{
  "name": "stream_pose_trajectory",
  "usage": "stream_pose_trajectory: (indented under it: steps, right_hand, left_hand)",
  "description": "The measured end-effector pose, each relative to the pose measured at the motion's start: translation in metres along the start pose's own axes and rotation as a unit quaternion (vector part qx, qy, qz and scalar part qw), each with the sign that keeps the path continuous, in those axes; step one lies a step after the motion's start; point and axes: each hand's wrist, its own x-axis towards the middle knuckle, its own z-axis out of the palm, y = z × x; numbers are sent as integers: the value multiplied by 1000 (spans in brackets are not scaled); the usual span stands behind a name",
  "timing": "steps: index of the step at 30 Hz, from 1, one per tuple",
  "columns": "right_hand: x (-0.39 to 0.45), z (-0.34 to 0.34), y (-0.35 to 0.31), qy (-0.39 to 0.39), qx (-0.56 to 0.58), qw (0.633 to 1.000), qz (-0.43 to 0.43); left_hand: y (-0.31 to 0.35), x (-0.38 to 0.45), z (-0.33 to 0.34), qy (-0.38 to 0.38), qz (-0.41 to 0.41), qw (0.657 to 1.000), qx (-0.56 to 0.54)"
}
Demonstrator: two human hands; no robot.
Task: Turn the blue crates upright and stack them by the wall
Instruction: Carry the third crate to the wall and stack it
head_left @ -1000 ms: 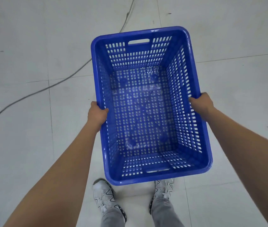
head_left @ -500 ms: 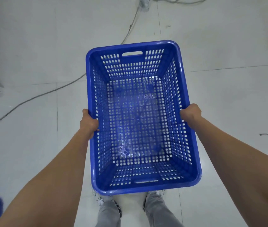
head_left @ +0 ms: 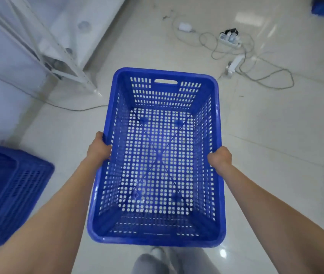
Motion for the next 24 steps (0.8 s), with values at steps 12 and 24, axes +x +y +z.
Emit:
stream_pose_trajectory:
  steps: [12,24]
  right_hand:
    - [-170,-30,-68,-56,-73,968,-234]
    - [-319,-66,-79,-100,-138,908,-383]
  left_hand:
    - [-128,-221,-100,162,-66,964,-200]
    - [-188,-435,-143,296,-138,907,-267]
